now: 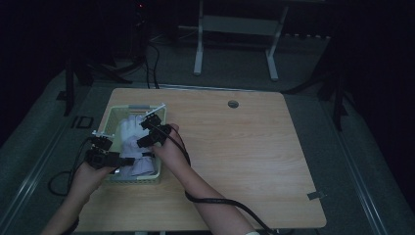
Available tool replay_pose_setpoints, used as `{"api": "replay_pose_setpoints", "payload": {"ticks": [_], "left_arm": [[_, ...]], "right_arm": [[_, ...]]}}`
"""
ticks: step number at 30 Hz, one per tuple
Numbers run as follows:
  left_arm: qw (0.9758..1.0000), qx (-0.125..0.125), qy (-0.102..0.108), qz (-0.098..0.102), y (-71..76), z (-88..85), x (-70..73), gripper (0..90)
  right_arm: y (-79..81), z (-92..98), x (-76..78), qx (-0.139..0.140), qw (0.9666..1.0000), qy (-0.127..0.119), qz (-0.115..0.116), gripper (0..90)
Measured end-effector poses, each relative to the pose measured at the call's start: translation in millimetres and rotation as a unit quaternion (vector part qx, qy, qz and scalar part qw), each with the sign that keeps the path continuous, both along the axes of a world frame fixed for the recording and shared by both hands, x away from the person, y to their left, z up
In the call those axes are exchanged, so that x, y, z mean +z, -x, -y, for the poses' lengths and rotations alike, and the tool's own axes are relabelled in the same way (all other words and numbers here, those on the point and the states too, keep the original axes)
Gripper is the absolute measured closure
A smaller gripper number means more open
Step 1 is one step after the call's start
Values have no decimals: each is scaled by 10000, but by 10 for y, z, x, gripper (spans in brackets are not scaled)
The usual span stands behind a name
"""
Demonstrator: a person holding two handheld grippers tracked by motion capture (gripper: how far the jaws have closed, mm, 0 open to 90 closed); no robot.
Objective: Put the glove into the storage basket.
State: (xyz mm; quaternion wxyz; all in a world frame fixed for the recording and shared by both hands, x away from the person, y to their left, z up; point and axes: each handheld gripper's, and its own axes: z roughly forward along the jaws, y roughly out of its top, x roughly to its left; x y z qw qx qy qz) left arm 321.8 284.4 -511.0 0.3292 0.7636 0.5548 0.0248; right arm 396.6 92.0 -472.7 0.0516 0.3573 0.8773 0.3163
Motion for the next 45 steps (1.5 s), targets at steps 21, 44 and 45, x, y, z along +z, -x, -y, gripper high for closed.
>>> {"api": "replay_pose_setpoints", "payload": {"ticks": [21, 44, 45], "left_arm": [[9892, 75, 409, 1405, 338, 460, 256, 0], [9790, -807, 486, 1810, 552, 1308, 265, 0], [9772, -884, 549, 1849, 583, 1391, 272, 0]], "right_arm": [[64, 587, 72, 308, 9991, -300, 61, 169], [187, 1374, -20, 268, 9989, -329, 214, 154], [211, 1467, -35, 245, 9989, -331, 234, 154]]}}
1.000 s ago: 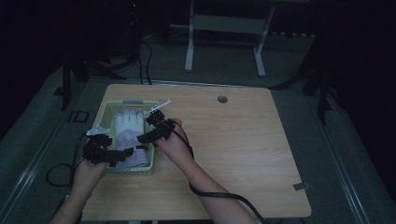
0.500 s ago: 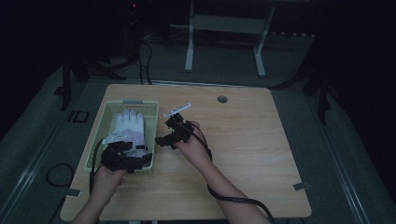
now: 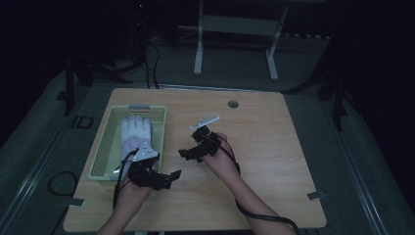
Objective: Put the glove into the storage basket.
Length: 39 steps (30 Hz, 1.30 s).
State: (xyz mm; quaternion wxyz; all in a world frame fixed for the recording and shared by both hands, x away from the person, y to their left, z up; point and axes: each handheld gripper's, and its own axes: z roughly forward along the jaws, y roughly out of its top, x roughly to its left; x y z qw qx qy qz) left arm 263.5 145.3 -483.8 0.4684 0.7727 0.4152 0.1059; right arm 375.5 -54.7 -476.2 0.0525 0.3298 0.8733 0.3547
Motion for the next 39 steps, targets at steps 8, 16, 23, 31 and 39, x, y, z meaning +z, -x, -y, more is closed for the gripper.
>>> {"api": "replay_pose_setpoints", "payload": {"ticks": [8, 16, 23, 31, 39], "left_arm": [[9993, -375, 34, 49, 82, 318, -54, 0], [9977, -675, 108, 4, 126, 568, -140, 0], [9965, -830, -40, -26, 118, 692, -241, 0], [9927, -1198, 151, -9, 123, 797, -412, 0], [9917, -1262, 162, -200, 97, 847, -593, 0]], "right_arm": [[57, 305, -95, -82, 9999, -63, 74, 149], [151, 542, -198, 3, 9996, -219, 159, 149], [245, 683, -379, 192, 9994, -255, 153, 149], [307, 780, -534, 202, 9990, -335, 227, 144], [331, 842, -677, 202, 9995, -152, 190, 140]]}}
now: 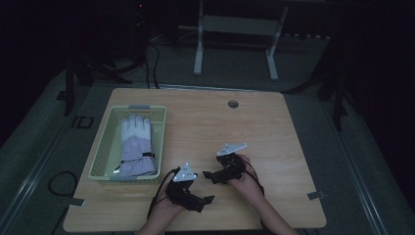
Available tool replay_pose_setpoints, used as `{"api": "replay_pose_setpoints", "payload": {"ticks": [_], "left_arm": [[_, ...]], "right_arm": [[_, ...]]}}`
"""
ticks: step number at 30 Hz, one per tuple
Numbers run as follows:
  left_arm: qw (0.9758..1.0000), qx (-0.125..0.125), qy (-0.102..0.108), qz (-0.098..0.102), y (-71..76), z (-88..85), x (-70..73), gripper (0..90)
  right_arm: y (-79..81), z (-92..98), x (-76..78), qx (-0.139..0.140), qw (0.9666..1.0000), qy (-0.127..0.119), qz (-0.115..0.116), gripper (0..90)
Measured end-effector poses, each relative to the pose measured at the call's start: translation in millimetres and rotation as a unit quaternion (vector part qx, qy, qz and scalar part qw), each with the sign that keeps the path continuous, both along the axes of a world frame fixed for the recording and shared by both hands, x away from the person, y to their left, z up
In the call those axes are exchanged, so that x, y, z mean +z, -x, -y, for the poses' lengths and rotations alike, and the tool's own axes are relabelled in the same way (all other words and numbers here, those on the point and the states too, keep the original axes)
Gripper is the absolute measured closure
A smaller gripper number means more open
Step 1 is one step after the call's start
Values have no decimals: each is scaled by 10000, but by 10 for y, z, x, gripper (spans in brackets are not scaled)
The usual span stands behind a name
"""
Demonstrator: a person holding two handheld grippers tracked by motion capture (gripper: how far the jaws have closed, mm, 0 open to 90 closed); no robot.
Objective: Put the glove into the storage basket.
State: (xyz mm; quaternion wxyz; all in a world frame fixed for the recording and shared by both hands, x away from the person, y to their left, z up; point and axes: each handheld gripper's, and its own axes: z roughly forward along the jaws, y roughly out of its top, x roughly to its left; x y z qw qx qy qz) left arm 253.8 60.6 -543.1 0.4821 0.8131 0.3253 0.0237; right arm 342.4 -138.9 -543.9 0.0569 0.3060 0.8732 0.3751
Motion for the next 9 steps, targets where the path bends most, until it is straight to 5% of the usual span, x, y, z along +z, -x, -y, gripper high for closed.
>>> {"api": "replay_pose_setpoints", "payload": {"ticks": [9], "left_arm": [[9999, 73, 95, -45, -28, -47, -25, 0]], "right_arm": [[-17, 37, -16, -49, 10000, 8, 30, 139]]}}
